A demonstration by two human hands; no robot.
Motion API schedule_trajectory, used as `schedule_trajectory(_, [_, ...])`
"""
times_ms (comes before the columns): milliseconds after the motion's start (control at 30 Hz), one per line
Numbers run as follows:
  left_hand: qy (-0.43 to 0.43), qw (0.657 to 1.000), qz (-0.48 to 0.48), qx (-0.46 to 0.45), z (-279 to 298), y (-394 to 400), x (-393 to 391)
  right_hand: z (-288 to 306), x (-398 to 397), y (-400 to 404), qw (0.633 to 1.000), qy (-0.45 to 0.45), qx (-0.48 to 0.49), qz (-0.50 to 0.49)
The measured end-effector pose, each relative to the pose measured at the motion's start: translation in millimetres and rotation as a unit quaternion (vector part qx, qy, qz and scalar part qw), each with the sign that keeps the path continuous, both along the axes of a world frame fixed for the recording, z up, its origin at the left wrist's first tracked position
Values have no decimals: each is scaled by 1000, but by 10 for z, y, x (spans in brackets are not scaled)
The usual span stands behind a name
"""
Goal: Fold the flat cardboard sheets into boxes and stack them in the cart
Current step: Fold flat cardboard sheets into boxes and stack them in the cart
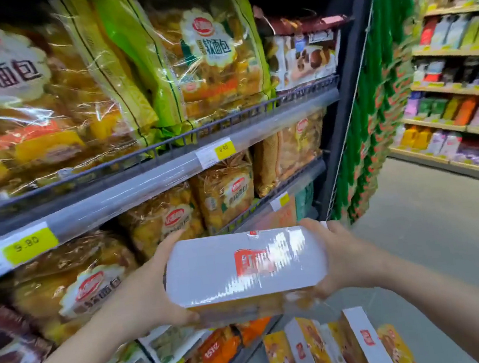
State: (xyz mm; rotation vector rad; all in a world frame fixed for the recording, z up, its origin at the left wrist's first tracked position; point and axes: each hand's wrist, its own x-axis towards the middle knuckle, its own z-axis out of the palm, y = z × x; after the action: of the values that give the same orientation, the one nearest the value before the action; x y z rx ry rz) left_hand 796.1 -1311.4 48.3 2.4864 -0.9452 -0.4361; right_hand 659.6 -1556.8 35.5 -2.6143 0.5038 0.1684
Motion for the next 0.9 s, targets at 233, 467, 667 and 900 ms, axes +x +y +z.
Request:
schedule_trajectory(233, [30,991,126,27,30,855,-564,149,162,435,980,22,27,195])
schedule_trajectory(467, [70,959,272,29,-65,1866,-1252,52,461,1392,934,22,18,355])
schedule_trajectory(667, [99,913,396,15,-275,2831,-1855,-47,574,2470,877,52,-1,479])
schedule_trajectory(900, [133,868,478,-31,-380,4160,-2520,-170,440,4077,818,90,-13,568])
